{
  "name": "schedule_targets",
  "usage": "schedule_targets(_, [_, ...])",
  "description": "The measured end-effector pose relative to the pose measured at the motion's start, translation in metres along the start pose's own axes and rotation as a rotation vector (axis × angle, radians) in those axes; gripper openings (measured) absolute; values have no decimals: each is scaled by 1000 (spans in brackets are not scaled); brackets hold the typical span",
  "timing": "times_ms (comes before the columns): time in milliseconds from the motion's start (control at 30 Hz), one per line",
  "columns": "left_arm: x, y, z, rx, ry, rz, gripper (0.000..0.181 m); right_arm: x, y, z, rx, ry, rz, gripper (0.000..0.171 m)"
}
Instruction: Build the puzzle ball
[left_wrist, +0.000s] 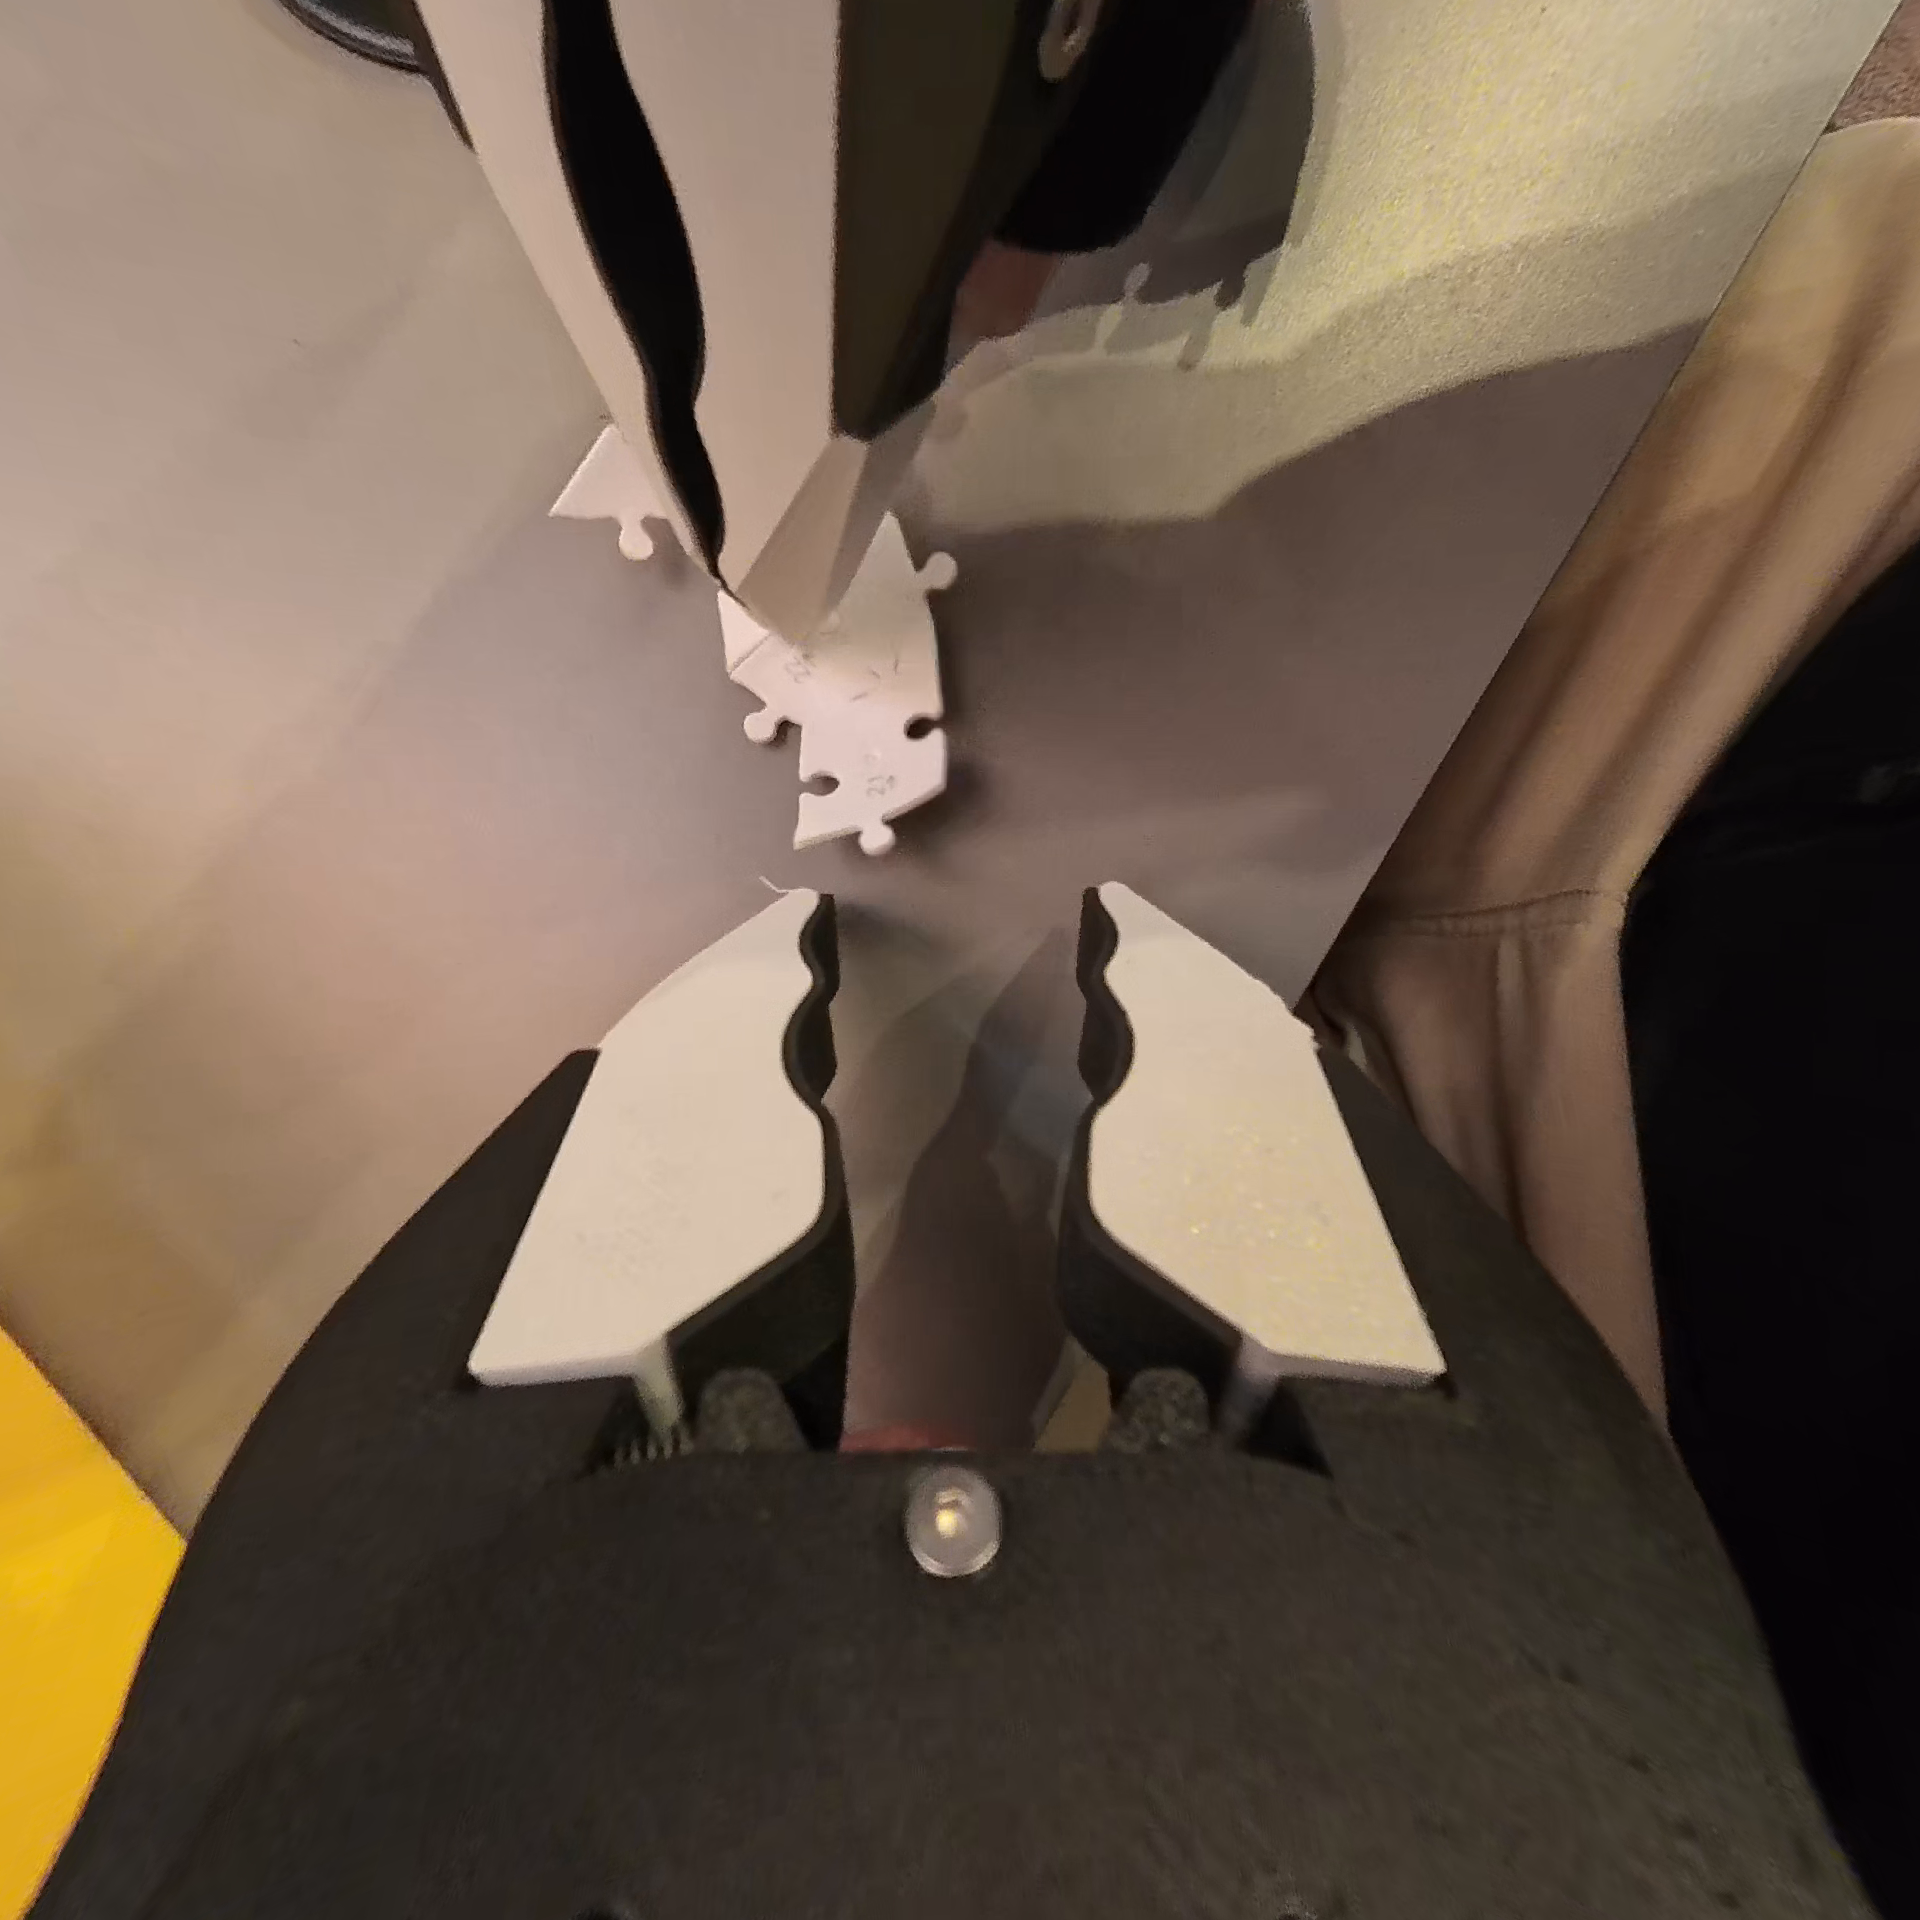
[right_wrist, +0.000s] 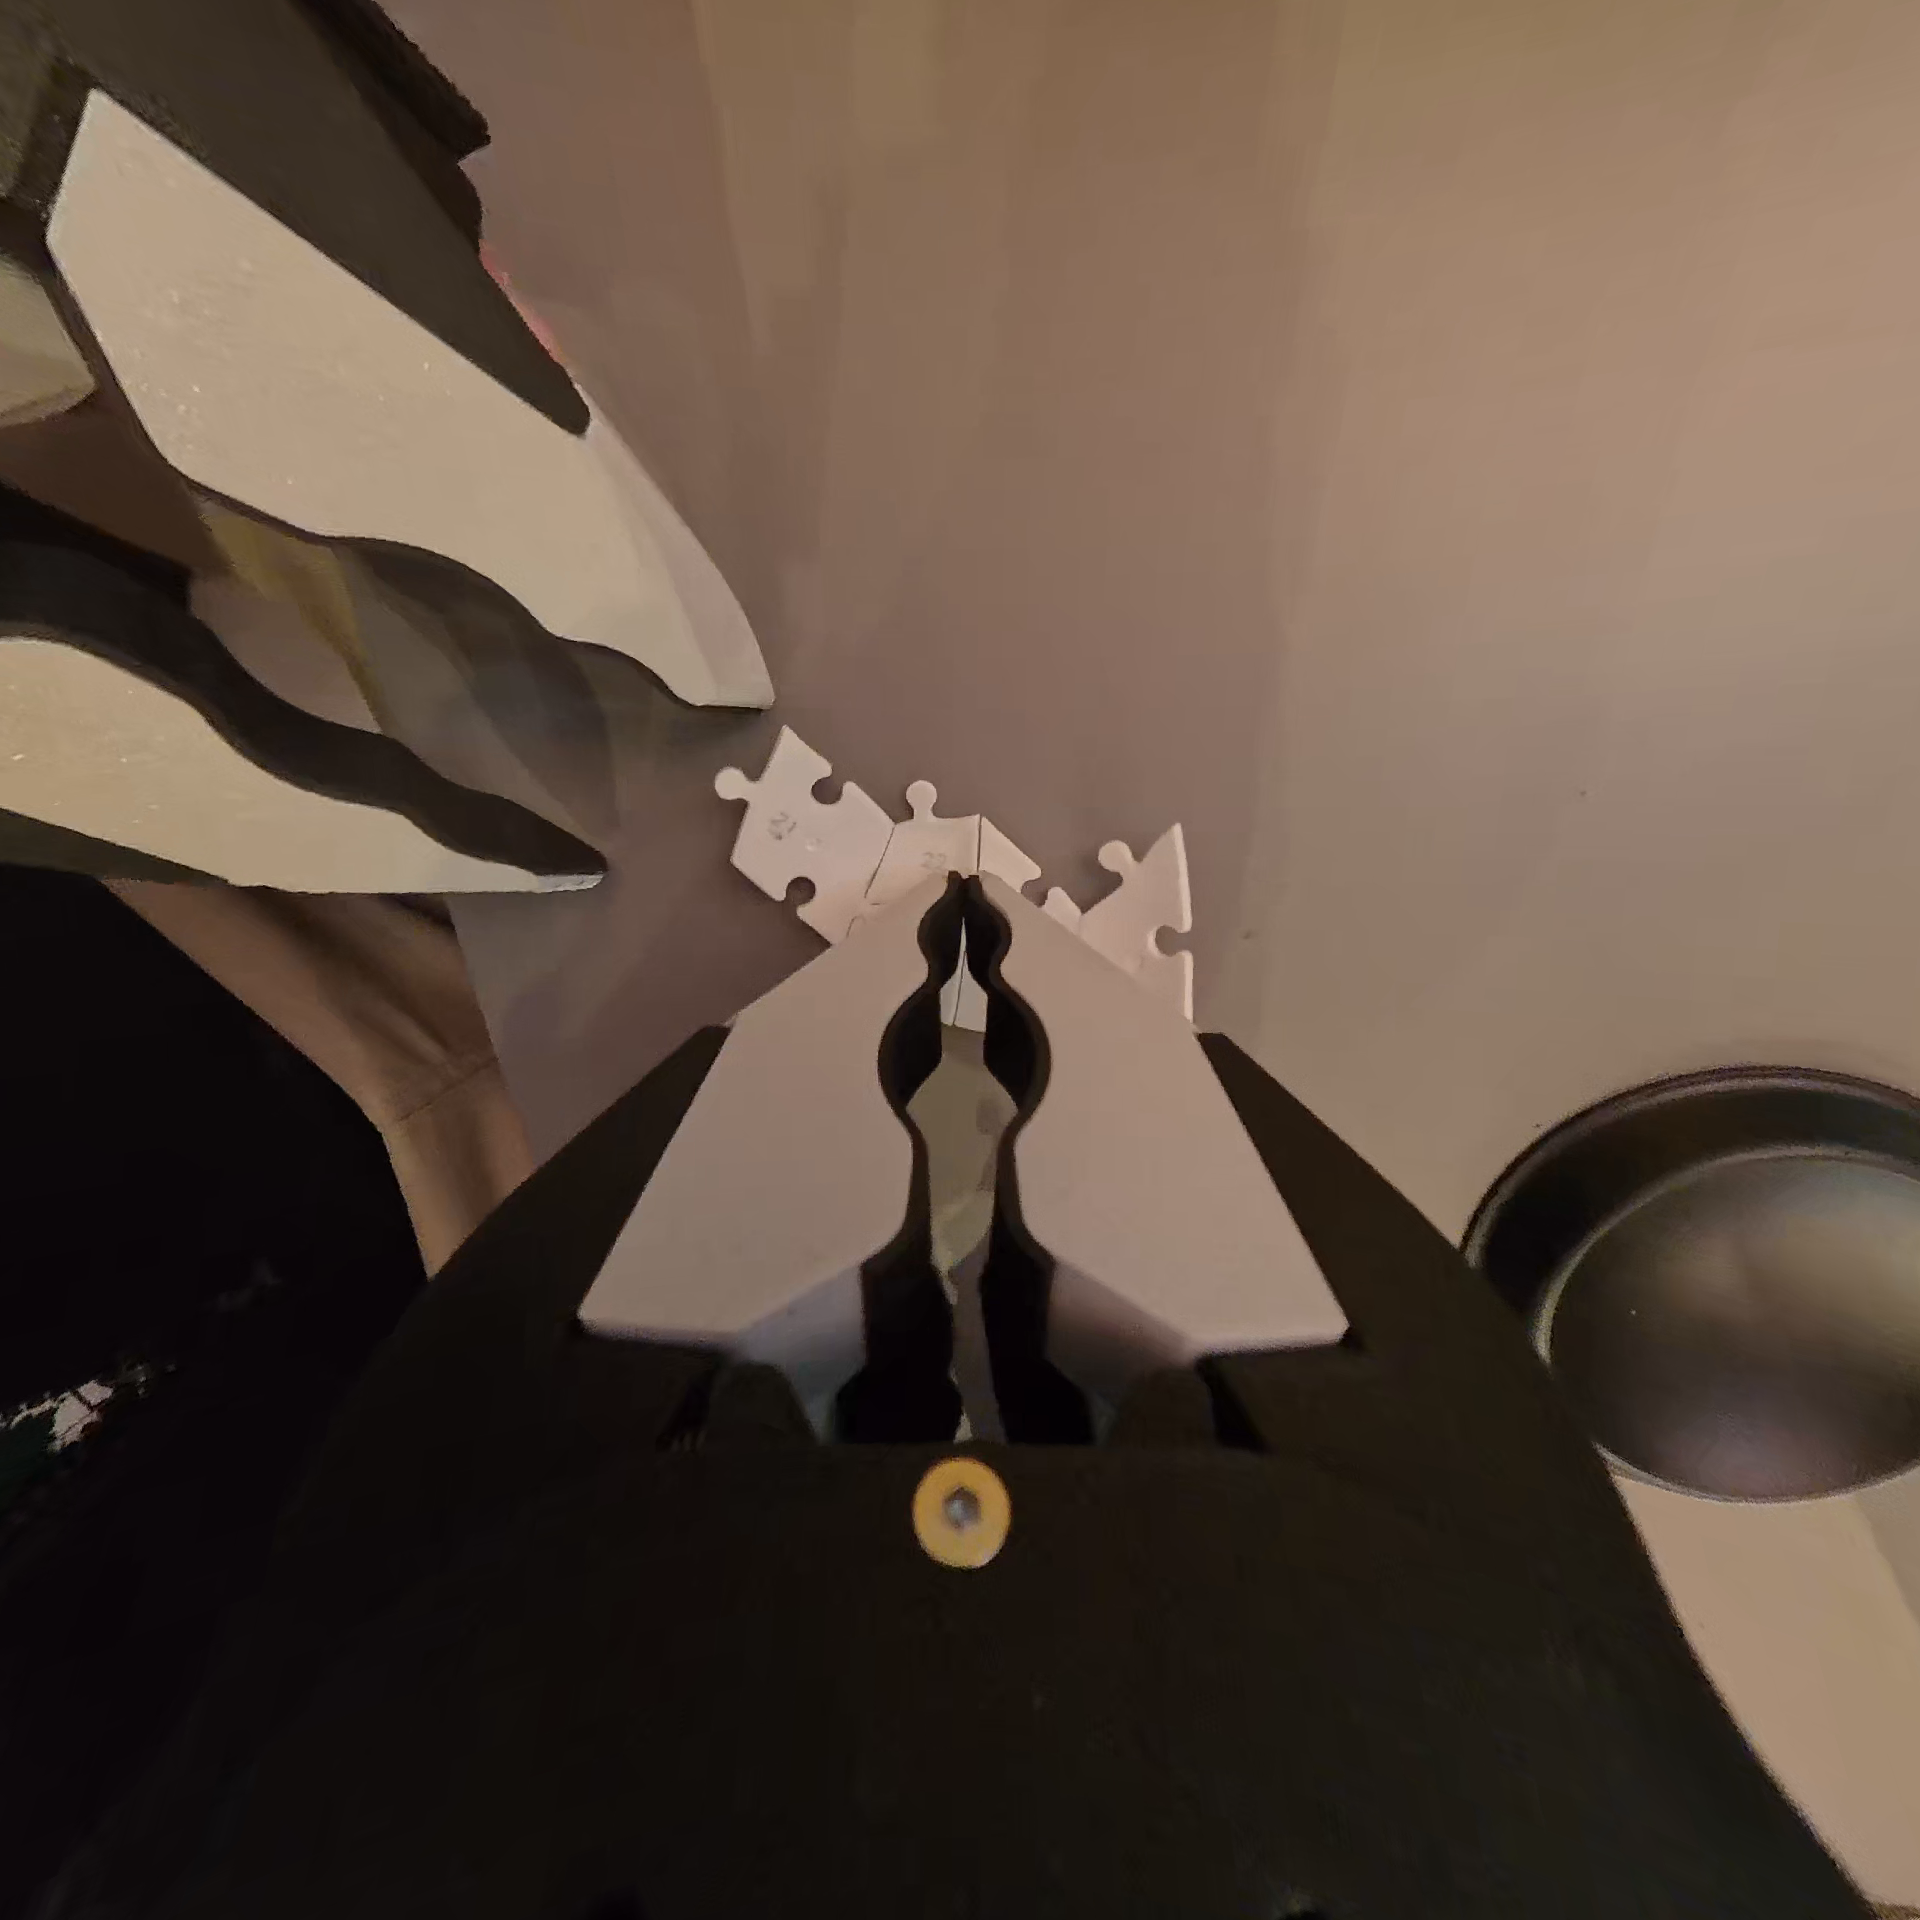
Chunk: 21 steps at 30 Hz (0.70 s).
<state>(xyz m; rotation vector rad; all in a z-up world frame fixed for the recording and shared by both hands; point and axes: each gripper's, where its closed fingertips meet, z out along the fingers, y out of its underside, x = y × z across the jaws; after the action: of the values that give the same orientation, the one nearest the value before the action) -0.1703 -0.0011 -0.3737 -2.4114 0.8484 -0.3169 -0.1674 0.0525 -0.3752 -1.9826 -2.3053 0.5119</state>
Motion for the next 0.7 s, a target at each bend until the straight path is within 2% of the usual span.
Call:
schedule_targets(33, [1,0,0,0,2,1,44,0,0,0,0,1,-2,0])
schedule_targets(300, [6,-11,1,40,34,-26,44,0,1,0,35,-83,77,0])
schedule_targets(500, [8,-17,1,74,48,-81,37,0,1,-1,48,-107,102,0])
schedule_targets(700, [2,-19,1,87,20,-103,46,1,1,-1,41,-106,102,0])
